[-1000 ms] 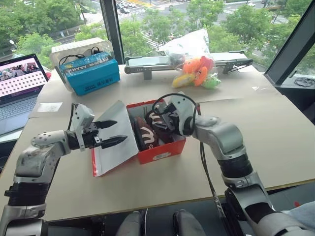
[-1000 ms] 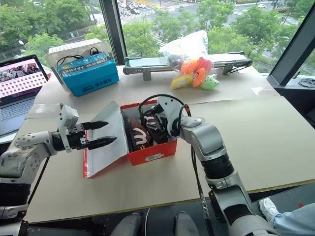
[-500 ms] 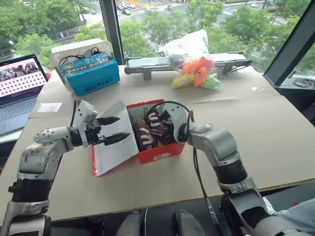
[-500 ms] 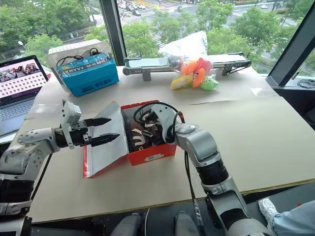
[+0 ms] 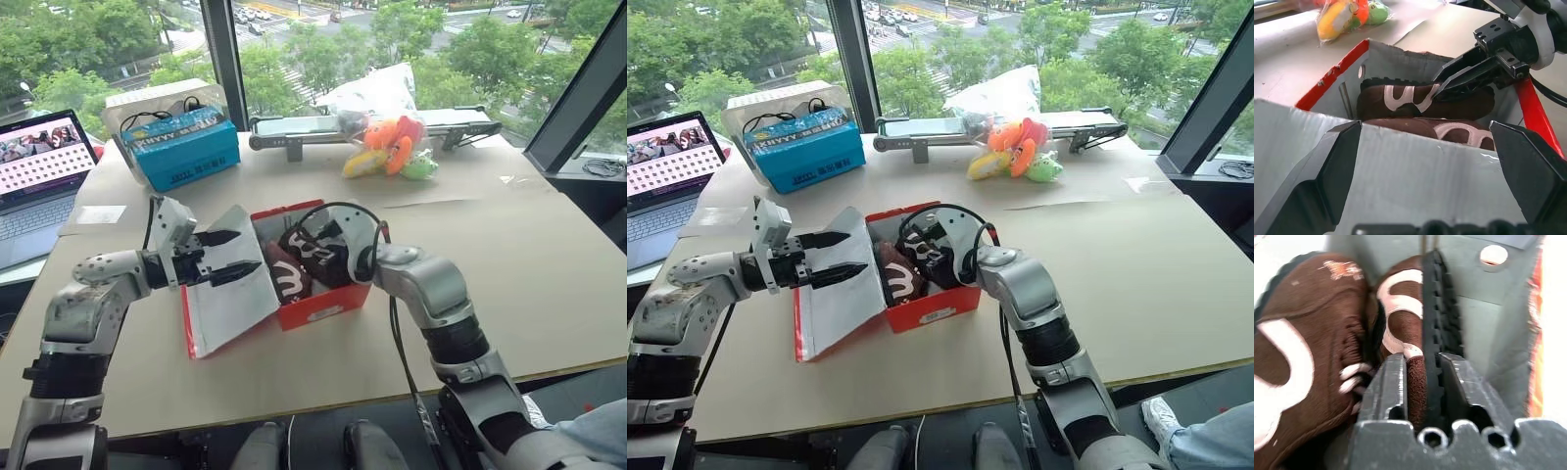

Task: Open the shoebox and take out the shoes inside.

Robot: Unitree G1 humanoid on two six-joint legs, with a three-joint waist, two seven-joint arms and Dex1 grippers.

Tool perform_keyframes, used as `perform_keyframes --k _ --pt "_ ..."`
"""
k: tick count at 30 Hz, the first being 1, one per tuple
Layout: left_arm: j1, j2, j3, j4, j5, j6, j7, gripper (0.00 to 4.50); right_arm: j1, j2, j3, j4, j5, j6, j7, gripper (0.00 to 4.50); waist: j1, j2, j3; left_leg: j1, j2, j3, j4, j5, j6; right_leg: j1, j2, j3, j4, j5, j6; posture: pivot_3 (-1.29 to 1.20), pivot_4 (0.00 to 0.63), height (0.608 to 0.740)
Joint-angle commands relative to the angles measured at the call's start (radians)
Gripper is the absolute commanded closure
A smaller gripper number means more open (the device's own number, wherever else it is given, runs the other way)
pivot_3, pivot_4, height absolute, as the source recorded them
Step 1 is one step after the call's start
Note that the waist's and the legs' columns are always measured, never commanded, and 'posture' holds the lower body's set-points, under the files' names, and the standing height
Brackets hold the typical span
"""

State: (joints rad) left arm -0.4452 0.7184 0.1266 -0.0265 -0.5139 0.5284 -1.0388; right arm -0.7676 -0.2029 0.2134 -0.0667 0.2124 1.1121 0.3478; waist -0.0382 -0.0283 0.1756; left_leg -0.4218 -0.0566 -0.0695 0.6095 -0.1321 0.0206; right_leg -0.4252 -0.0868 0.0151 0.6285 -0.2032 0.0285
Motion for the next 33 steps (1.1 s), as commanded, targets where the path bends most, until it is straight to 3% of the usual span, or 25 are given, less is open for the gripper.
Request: perform_keyframes --k 1,5,10,20,29,33 --pt "-0.016 -0.006 -0.005 -0.009 -0.001 -0.017 -0.004 0.0 -0.005 -0.006 -0.026 -0.006 -0.004 0.019 -0.012 3.86 0.001 0.0 0.0 0.0 0.0 0.0 0.0 0.0 0.0 0.0 0.0 0.0 0.0 0.0 0.0 0.0 0.15 0.74" --pt "-0.035 -0.028 -0.026 0.005 0.003 -0.021 -0.005 0.0 -0.016 0.006 -0.077 -0.026 -0.002 0.028 -0.047 3.86 0.006 0.0 0.0 0.0 0.0 0.0 0.0 0.0 0.0 0.0 0.0 0.0 0.0 0.0 0.0 0.0 0.15 0.74" --pt "-0.078 -0.047 -0.06 0.068 0.05 -0.074 -0.007 0.0 -0.026 0.159 -0.42 -0.115 0.111 0.106 -0.171 3.86 0.014 0.0 0.0 -0.002 0.0 0.0 0.0 0.0 0.0 -0.002 0.0 0.0 0.0 0.001 -0.001 0.0 0.15 0.74" --pt "-0.081 -0.061 -0.071 0.065 0.046 -0.087 -0.021 0.0 -0.128 0.146 -0.751 -0.279 0.227 0.267 -0.252 3.86 0.02 0.003 0.002 -0.003 -0.001 0.0 0.0 0.0 0.0 -0.004 -0.001 0.0 0.0 0.001 -0.002 0.0 0.15 0.74" --pt "-0.081 -0.067 -0.072 0.073 0.052 -0.096 -0.026 0.0 -0.179 0.127 -0.868 -0.24 0.266 0.309 -0.286 3.86 0.016 0.004 0.003 -0.003 0.0 0.001 -0.001 0.0 0.001 -0.003 0.0 0.0 0.0 0.001 -0.002 0.0 0.15 0.74" --pt "-0.083 -0.066 -0.069 0.078 0.056 -0.1 -0.026 0.0 -0.218 0.139 -1.0 -0.165 0.276 0.273 -0.341 3.86 0.018 0.004 0.003 -0.003 0.0 0.001 -0.001 0.0 0.001 -0.003 0.0 0.0 0.0 0.001 -0.001 0.0 0.15 0.74"
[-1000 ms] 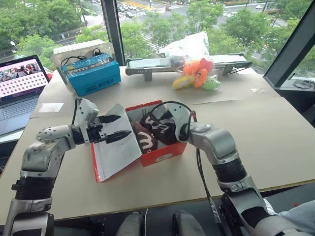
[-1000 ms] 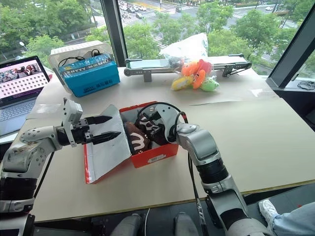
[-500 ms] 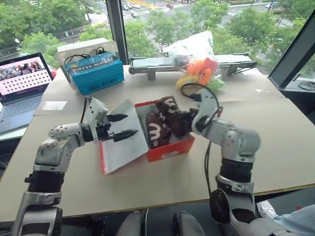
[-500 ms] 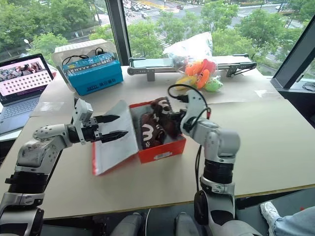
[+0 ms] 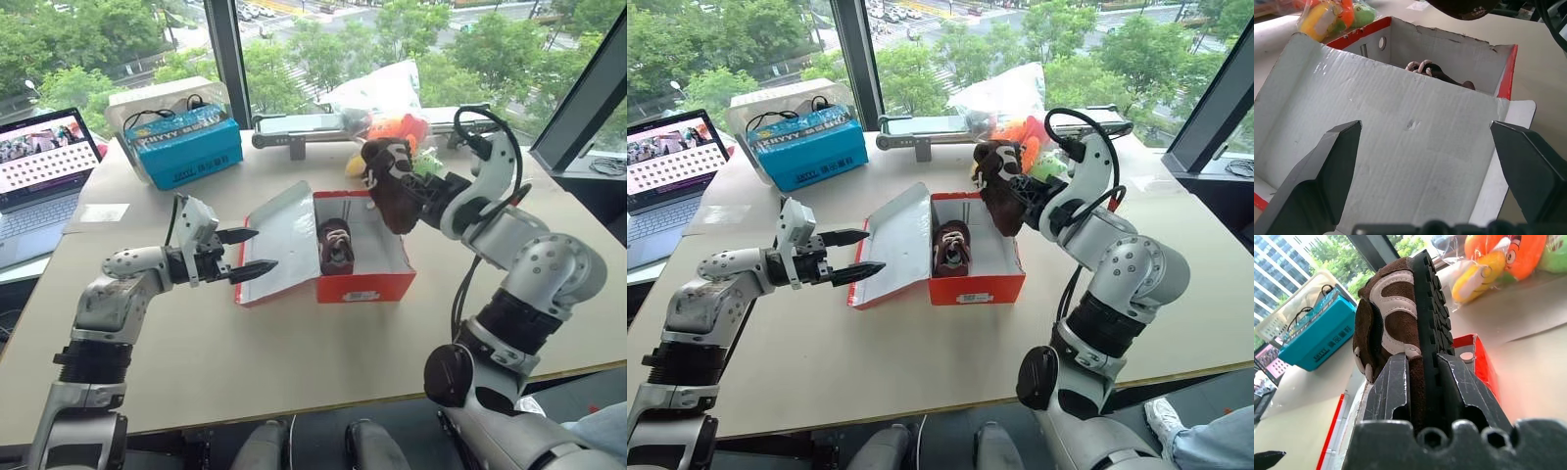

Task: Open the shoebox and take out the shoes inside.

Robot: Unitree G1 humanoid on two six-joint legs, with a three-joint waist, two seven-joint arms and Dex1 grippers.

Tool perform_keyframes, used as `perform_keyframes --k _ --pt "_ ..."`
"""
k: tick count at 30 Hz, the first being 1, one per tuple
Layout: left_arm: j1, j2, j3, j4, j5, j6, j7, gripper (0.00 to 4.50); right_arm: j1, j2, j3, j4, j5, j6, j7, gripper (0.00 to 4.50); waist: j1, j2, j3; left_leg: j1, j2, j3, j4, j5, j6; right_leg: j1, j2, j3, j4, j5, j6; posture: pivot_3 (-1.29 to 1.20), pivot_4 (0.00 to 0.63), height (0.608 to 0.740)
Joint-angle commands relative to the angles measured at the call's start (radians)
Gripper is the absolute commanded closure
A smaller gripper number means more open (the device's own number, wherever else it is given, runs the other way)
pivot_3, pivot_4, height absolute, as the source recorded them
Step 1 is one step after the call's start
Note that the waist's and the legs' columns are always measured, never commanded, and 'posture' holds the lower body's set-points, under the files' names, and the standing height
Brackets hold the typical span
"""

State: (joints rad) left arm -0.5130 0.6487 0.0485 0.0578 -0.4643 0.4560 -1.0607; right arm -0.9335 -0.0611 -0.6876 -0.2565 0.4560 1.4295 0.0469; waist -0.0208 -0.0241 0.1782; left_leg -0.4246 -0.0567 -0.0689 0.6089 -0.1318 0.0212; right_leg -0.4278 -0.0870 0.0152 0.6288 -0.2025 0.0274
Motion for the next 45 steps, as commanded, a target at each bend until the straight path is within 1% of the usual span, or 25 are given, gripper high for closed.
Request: perform_keyframes --k 1,4,8,14,19,22,25,27,31,32,34,35,38,39,45 --pt "-0.016 0.005 0.009 -0.007 0.007 -0.028 -0.004 0.0 -0.062 -0.014 -0.15 0.063 0.029 -0.068 -0.065 3.86 0.001 0.0 0.0 0.0 0.0 0.0 0.0 0.0 0.0 0.0 0.0 0.0 0.0 0.0 0.0 0.0 0.15 0.74" --pt "-0.014 0.006 0.009 -0.008 0.008 -0.028 -0.005 0.0 -0.081 -0.073 -0.266 0.181 0.028 -0.138 -0.111 3.86 0.006 0.0 0.0 0.0 -0.001 0.0 0.0 0.0 0.0 0.0 0.0 0.0 0.0 0.0 -0.001 0.0 0.15 0.74" --pt "-0.013 0.007 0.009 -0.009 0.008 -0.026 -0.007 0.0 -0.096 -0.129 -0.326 0.282 0.057 -0.182 -0.133 3.86 0.006 0.002 0.001 -0.001 -0.001 0.002 0.0 0.0 0.0 0.001 -0.002 -0.001 -0.001 0.0 0.0 0.0 0.15 0.74" --pt "-0.013 0.007 0.008 -0.012 0.011 -0.024 -0.011 0.0 -0.077 -0.156 -0.462 0.476 0.108 -0.298 -0.214 3.86 -0.012 0.001 0.001 0.0 0.002 0.01 0.0 0.0 0.0 0.002 -0.001 0.0 0.0 0.0 0.001 0.0 0.15 0.74" --pt "-0.011 0.007 0.009 -0.015 0.012 -0.02 -0.015 0.0 -0.056 -0.16 -0.488 0.61 0.17 -0.37 -0.218 3.86 -0.022 0.002 0.001 0.0 0.001 0.014 0.0 0.0 0.001 0.002 -0.001 0.0 -0.001 0.0 0.001 0.0 0.15 0.74" --pt "-0.011 0.006 0.007 -0.021 0.012 -0.016 -0.013 0.0 -0.033 -0.178 -0.488 0.704 0.183 -0.45 -0.23 3.86 -0.025 0.002 0.001 0.0 0.001 0.015 0.0 0.0 0.001 0.002 -0.001 0.0 -0.001 0.0 0.001 0.0 0.15 0.74" --pt "-0.01 0.007 0.008 -0.022 0.011 -0.016 -0.014 0.0 -0.005 -0.208 -0.468 0.75 0.197 -0.493 -0.229 3.86 -0.023 0.002 0.001 0.0 0.002 0.015 0.0 0.0 0.001 0.003 -0.001 0.0 -0.001 -0.002 0.003 0.0 0.15 0.74" --pt "-0.01 0.009 0.009 -0.022 0.011 -0.016 -0.015 0.0 0.014 -0.223 -0.459 0.776 0.208 -0.521 -0.234 3.86 -0.019 0.002 0.001 0.0 0.001 0.015 0.001 0.0 0.001 0.005 -0.002 0.0 -0.002 -0.003 0.007 0.0 0.15 0.74" --pt "-0.013 0.007 0.007 -0.02 0.012 -0.016 -0.015 0.0 0.058 -0.243 -0.427 0.796 0.229 -0.539 -0.248 3.86 -0.014 0.001 0.001 0.0 0.002 0.016 0.001 0.0 0.002 0.007 -0.003 -0.001 -0.003 -0.004 0.01 0.0 0.15 0.74" --pt "-0.014 0.006 0.006 -0.02 0.012 -0.016 -0.015 0.0 0.064 -0.241 -0.429 0.792 0.247 -0.541 -0.254 3.04 -0.013 0.001 0.001 0.0 0.002 0.016 0.001 0.0 0.002 0.007 -0.003 -0.001 -0.003 -0.004 0.01 0.0 0.15 0.74" --pt "-0.016 0.005 0.003 -0.019 0.014 -0.017 -0.015 0.0 0.074 -0.24 -0.422 0.78 0.28 -0.544 -0.258 2.47 -0.014 0.001 0.001 0.0 0.002 0.015 0.002 0.0 0.002 0.007 -0.003 -0.001 -0.003 -0.004 0.011 0.0 0.15 0.74" --pt "-0.017 0.004 0.003 -0.019 0.014 -0.016 -0.015 0.0 0.075 -0.24 -0.42 0.779 0.292 -0.547 -0.267 2.04 -0.015 0.001 0.001 0.0 0.002 0.015 0.001 0.0 0.002 0.007 -0.003 -0.001 -0.003 -0.004 0.011 0.0 0.15 0.74" --pt "-0.018 0.003 0.003 -0.019 0.012 -0.016 -0.015 0.0 0.082 -0.246 -0.413 0.782 0.313 -0.57 -0.303 0.99 -0.022 0.001 0.001 0.0 0.003 0.014 0.001 0.0 0.002 0.005 -0.004 0.0 -0.003 -0.004 0.011 0.0 0.15 0.74" --pt "-0.018 0.003 0.003 -0.018 0.012 -0.016 -0.015 0.0 0.083 -0.249 -0.412 0.77 0.321 -0.586 -0.309 0.79 -0.023 0.001 0.001 0.0 0.003 0.014 0.001 0.0 0.003 0.006 -0.004 0.0 -0.003 -0.004 0.011 0.0 0.15 0.74" --pt "-0.021 0.001 0.002 -0.016 0.011 -0.018 -0.015 0.0 0.087 -0.245 -0.364 0.61 0.355 -0.665 -0.353 0.79 -0.02 0.002 0.001 -0.001 0.003 0.015 0.001 0.0 0.003 0.005 -0.004 0.0 -0.003 -0.004 0.011 0.0 0.15 0.74"
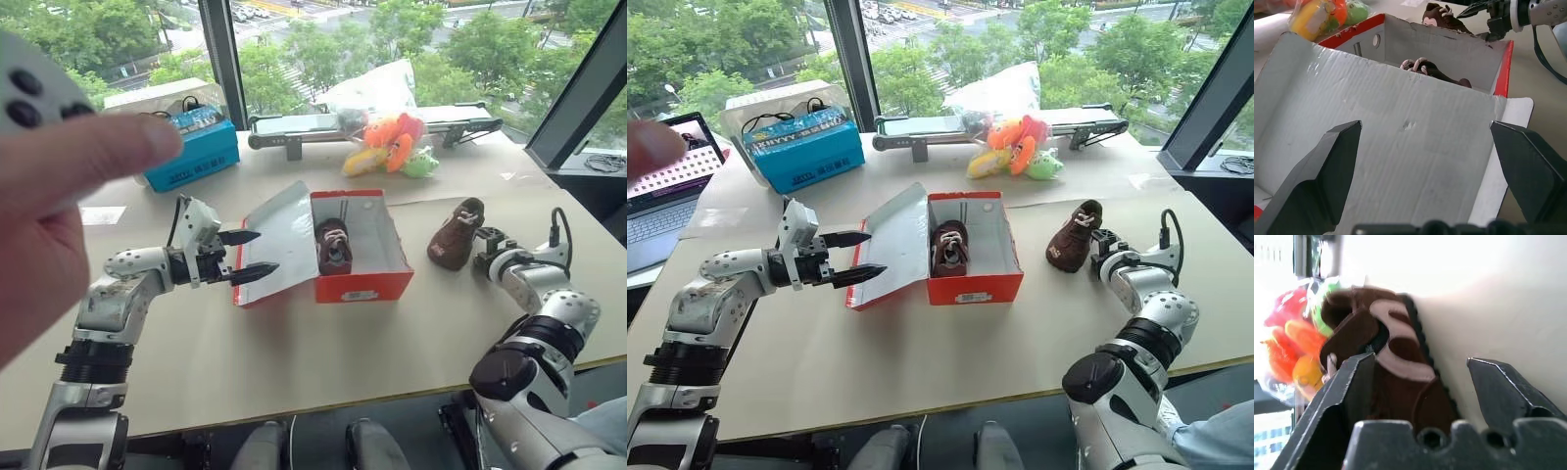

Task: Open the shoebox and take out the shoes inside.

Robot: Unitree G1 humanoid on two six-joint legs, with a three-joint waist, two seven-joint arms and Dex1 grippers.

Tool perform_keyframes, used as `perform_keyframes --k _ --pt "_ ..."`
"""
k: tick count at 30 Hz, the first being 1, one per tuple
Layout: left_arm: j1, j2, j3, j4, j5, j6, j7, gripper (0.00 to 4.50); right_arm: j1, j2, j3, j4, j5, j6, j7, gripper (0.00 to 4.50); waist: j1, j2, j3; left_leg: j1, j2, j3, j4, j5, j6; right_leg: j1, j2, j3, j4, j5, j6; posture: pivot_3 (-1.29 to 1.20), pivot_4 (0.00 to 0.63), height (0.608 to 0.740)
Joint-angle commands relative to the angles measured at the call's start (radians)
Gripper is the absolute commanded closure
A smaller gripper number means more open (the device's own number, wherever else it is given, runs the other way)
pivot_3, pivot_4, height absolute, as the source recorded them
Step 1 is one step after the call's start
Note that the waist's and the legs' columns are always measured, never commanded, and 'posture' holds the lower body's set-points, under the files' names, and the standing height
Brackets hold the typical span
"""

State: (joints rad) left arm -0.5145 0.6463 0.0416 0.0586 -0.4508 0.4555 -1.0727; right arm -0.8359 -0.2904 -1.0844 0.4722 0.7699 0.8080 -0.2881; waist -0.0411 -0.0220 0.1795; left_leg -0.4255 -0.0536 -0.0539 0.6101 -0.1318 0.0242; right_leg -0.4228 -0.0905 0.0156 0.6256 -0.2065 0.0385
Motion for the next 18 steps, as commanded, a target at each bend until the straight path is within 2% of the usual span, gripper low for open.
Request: perform_keyframes --k 1,4,8,9,12,14,18 --pt "-0.02 0.003 0.009 -0.017 -0.002 -0.017 -0.003 0.0 -0.011 -0.014 0.044 -0.146 0.045 -0.048 -0.026 0.79 0.0 0.0 0.0 0.0 0.0 0.0 0.0 0.0 0.0 0.0 0.0 0.0 0.0 0.0 0.0 0.0 0.15 0.74" --pt "-0.021 0.004 0.009 -0.017 -0.002 -0.018 -0.004 0.0 0.011 -0.028 0.145 -0.292 0.014 -0.034 -0.034 0.79 0.001 0.0 0.0 0.0 0.0 -0.001 0.0 0.0 0.0 0.0 0.0 0.0 0.0 0.0 0.0 0.0 0.15 0.74" --pt "-0.024 0.006 0.01 -0.014 -0.001 -0.019 -0.006 0.0 0.067 -0.103 0.422 -0.555 -0.028 0.09 0.032 0.79 -0.002 0.002 0.001 0.0 0.0 -0.001 0.0 0.0 0.0 -0.001 0.0 0.001 0.001 0.0 0.0 0.0 0.15 0.74" --pt "-0.025 0.006 0.01 -0.013 -0.001 -0.018 -0.006 0.0 0.08 -0.155 0.539 -0.648 0.003 0.182 0.093 0.79 -0.005 0.002 0.001 0.0 0.0 -0.001 0.0 0.0 0.0 -0.002 0.0 0.001 0.001 0.0 0.0 0.0 0.15 0.74" --pt "-0.028 0.006 0.006 -0.015 -0.002 -0.013 -0.007 0.0 0.1 -0.254 0.743 -0.887 0.204 0.441 0.23 0.79 -0.007 0.003 0.002 0.0 0.002 -0.001 -0.001 0.0 0.0 -0.002 0.0 0.002 0.001 -0.001 -0.001 0.0 0.15 0.74" --pt "-0.028 0.007 0.005 -0.015 -0.002 -0.01 -0.009 0.0 0.08 -0.277 0.777 -0.93 0.275 0.518 0.258 0.79 -0.004 0.001 0.001 0.001 0.005 -0.001 -0.001 -0.001 0.001 -0.002 0.001 0.001 0.001 -0.001 -0.002 0.0 0.15 0.74" --pt "-0.03 0.006 0.002 -0.013 -0.002 -0.01 -0.011 0.0 0.031 -0.292 0.84 -0.925 0.29 0.582 0.277 0.79 0.013 -0.001 0.001 -0.001 0.011 0.001 0.0 -0.001 0.001 -0.001 0.0 -0.004 -0.001 -0.004 -0.006 0.0 0.15 0.74"
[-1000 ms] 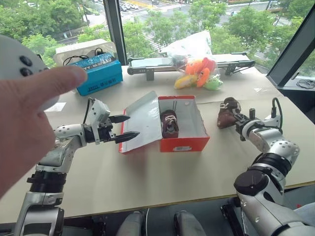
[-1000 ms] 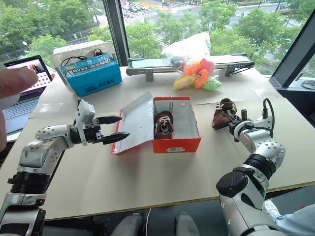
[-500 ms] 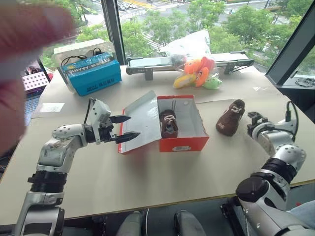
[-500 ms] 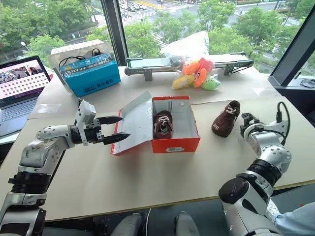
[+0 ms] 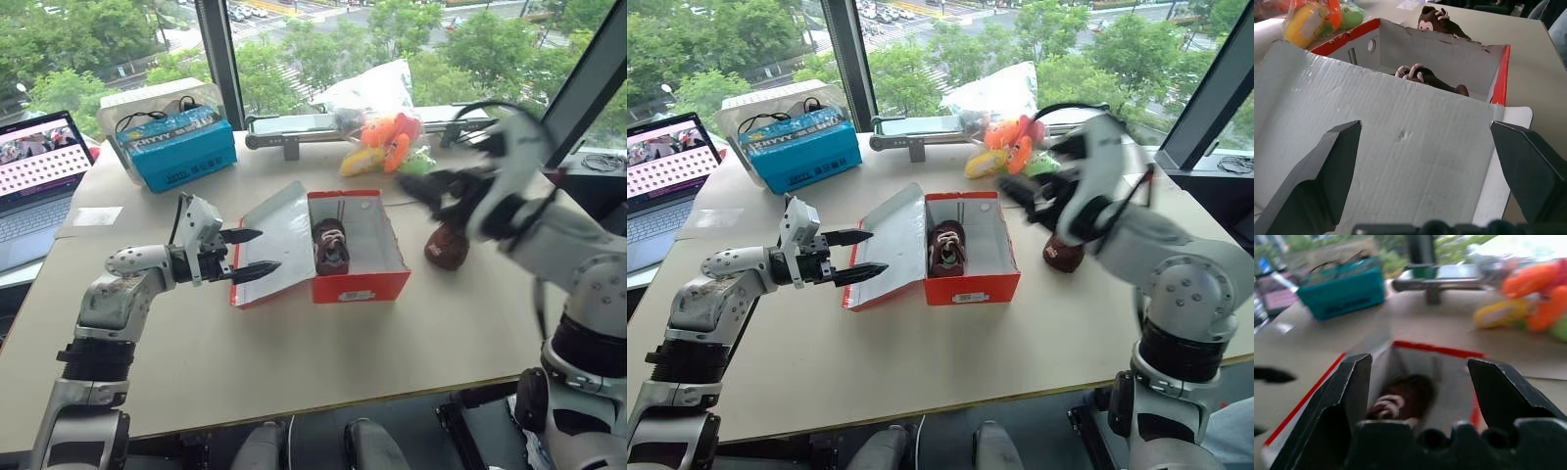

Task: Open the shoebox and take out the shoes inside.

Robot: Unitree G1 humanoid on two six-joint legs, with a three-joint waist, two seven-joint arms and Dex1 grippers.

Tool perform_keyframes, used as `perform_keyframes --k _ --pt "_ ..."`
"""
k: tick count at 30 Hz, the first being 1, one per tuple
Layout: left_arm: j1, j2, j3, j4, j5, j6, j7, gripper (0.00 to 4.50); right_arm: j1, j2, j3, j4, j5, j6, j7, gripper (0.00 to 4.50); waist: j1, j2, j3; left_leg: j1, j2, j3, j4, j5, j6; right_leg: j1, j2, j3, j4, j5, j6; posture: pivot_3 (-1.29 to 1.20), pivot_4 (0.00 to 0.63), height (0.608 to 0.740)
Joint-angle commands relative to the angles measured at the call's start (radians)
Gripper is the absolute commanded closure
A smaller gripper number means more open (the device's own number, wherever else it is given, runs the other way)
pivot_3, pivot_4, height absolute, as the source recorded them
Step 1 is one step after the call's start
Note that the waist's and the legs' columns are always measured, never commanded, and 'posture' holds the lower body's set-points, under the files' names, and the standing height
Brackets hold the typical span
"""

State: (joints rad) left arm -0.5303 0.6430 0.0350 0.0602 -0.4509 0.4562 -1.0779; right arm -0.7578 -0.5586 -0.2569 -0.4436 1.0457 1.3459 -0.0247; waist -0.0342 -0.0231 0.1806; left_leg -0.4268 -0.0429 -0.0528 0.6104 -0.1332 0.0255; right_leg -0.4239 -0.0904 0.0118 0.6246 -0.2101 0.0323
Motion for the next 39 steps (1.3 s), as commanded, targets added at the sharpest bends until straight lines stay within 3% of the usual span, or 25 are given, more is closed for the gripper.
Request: perform_keyframes --k 1,8,12,19,26,31,39 --pt "-0.015 0.007 0.007 -0.014 -0.002 -0.01 -0.007 0.0 -0.053 -0.02 0.036 0.011 -0.007 0.05 0.014 0.79 0.014 0.0 0.0 -0.002 0.001 0.003 0.0 0.0 0.0 -0.001 -0.002 -0.001 0.0 -0.001 -0.002 0.0 0.15 0.74" --pt "-0.008 -0.003 0.005 -0.021 -0.003 -0.011 0.001 0.0 0.002 -0.011 0.265 0.171 -0.23 -0.035 0.081 0.79 0.024 0.0 0.0 -0.01 0.003 0.006 0.002 0.0 0.0 -0.002 -0.001 -0.003 -0.011 0.01 -0.001 0.0 0.15 0.74" --pt "0.006 0.001 0.015 -0.035 -0.009 -0.005 0.008 0.0 0.024 0.012 0.325 0.238 -0.322 -0.105 0.138 0.79 0.022 0.0 0.0 -0.013 0.003 0.007 0.002 0.0 0.001 -0.004 0.0 -0.003 -0.011 0.012 0.0 0.0 0.15 0.74" --pt "0.033 0.009 0.029 -0.064 -0.018 0.004 0.025 0.0 0.01 0.064 0.365 0.338 -0.435 -0.175 0.209 0.79 0.016 -0.002 -0.001 -0.01 0.006 0.008 0.005 0.0 0.001 -0.001 0.004 -0.004 -0.012 0.011 0.004 0.0 0.15 0.74" --pt "0.039 0.009 0.03 -0.071 -0.019 0.005 0.031 0.0 -0.06 0.115 0.403 0.408 -0.518 -0.202 0.282 0.79 0.005 -0.003 -0.002 -0.004 0.011 0.01 0.005 -0.001 0.0 0.001 0.008 0.0 -0.012 0.01 -0.003 0.0 0.15 0.74" --pt "0.039 0.01 0.033 -0.069 -0.02 0.002 0.031 0.0 -0.137 0.064 0.396 0.387 -0.546 -0.165 0.343 0.79 0.003 -0.003 -0.001 -0.005 0.012 0.011 0.005 -0.001 0.001 0.0 0.011 0.001 -0.012 0.014 0.001 0.0 0.15 0.74" --pt "0.041 0.008 0.034 -0.068 -0.02 -0.003 0.031 0.0 -0.24 0.011 0.359 0.332 -0.541 -0.096 0.409 0.79 0.013 -0.002 -0.001 -0.012 0.012 0.012 0.004 -0.001 0.0 -0.008 0.011 0.002 -0.011 0.018 -0.006 0.0 0.15 0.74"
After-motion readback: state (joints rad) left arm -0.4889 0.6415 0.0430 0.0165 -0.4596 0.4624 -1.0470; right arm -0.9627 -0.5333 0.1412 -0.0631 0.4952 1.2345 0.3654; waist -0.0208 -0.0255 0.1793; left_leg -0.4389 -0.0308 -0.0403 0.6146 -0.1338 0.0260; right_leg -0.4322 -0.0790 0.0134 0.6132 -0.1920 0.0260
